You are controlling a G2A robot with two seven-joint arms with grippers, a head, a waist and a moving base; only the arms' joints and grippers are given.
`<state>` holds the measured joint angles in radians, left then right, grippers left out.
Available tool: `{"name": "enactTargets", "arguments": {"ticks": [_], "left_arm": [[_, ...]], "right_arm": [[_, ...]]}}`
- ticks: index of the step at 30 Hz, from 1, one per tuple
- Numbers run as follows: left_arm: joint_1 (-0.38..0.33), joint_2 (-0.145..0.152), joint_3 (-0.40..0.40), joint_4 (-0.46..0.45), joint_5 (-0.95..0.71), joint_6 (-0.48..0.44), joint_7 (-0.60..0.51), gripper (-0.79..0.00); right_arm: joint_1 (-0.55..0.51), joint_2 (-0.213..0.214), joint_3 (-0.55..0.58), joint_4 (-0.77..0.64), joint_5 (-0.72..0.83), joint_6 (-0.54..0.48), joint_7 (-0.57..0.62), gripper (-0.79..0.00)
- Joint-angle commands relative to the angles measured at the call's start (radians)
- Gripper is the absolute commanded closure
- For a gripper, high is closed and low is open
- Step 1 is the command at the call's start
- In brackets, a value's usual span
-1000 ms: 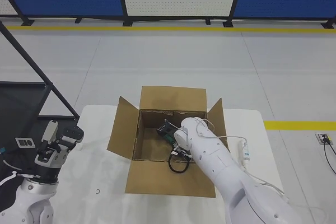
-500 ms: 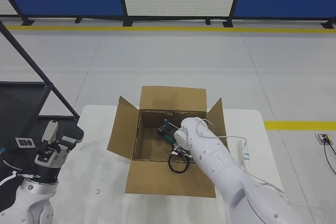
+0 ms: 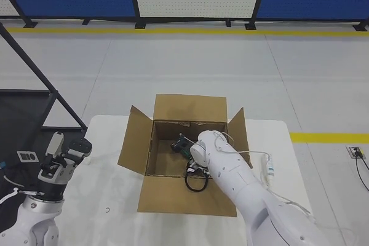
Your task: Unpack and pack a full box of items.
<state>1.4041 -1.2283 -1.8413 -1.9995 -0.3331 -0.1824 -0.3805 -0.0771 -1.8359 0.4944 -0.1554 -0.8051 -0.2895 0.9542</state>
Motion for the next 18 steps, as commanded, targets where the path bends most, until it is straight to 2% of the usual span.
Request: {"name": "enactTargets", "arguments": {"ticks": [1,6,15,16,17,18], "left_arm": [[0.0,0.0,0.0,0.0,0.0,0.0,0.0,-0.785],[0.009,0.001,0.005,-0.009,0.016,0.002,0.001,-0.785],[0.041,0.001,0.005,-0.022,0.028,-0.009,0.026,-0.785],[0.045,0.001,0.004,-0.024,0.026,-0.011,0.032,-0.785],[0.048,0.001,0.002,-0.025,0.025,-0.012,0.037,-0.785],[0.05,0.0,0.002,-0.026,0.024,-0.014,0.043,-0.785]], "right_arm": [[0.0,0.0,0.0,0.0,0.0,0.0,0.0,-0.785],[-0.017,0.01,0.008,-0.012,-0.007,0.038,-0.102,-0.785],[-0.015,0.035,0.022,-0.019,-0.019,0.006,-0.134,-0.785],[-0.016,0.037,0.022,-0.022,-0.022,-0.001,-0.13,-0.686],[-0.016,0.039,0.023,-0.024,-0.025,-0.007,-0.129,-0.643],[-0.018,0.041,0.022,-0.026,-0.03,-0.013,-0.125,-0.536]]}}
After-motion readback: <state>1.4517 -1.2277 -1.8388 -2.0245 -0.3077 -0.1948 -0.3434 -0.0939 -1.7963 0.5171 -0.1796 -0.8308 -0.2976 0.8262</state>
